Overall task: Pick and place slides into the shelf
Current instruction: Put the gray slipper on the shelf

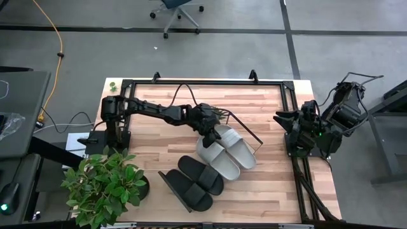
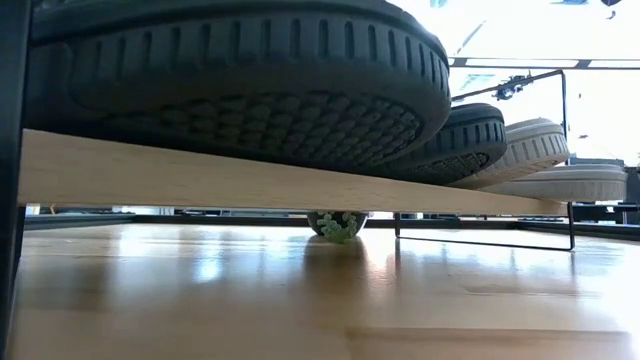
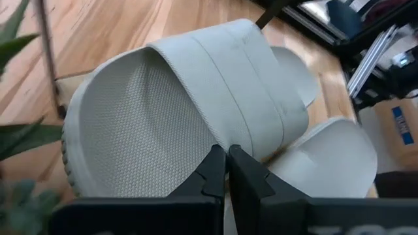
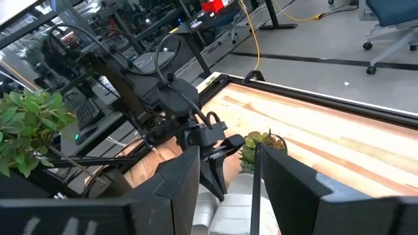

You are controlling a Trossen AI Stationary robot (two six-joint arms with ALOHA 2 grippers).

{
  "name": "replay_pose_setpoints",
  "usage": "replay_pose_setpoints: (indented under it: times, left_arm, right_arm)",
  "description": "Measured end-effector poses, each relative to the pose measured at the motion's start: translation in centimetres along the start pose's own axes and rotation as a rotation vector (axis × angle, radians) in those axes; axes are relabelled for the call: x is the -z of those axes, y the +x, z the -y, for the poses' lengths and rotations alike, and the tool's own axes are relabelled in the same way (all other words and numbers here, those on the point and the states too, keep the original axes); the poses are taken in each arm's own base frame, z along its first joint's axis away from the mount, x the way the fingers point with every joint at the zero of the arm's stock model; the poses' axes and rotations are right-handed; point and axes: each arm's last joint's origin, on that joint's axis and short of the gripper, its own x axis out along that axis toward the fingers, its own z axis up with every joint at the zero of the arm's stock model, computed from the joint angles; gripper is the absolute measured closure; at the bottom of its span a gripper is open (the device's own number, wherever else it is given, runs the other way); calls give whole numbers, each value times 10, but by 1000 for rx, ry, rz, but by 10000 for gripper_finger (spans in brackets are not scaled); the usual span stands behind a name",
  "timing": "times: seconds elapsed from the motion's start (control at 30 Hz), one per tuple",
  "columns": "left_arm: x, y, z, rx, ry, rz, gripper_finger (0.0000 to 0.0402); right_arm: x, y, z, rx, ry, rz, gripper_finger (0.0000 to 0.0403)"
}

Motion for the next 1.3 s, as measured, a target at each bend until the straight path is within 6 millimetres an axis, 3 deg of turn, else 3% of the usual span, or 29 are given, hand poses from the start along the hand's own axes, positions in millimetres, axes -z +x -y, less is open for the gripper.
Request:
replay_pose_setpoints:
  times: [1.3]
  left_arm:
    - [0,-10,1,-100,6,-21,401]
  right_arm:
    - [-3,-2,7,7,-9,0,247]
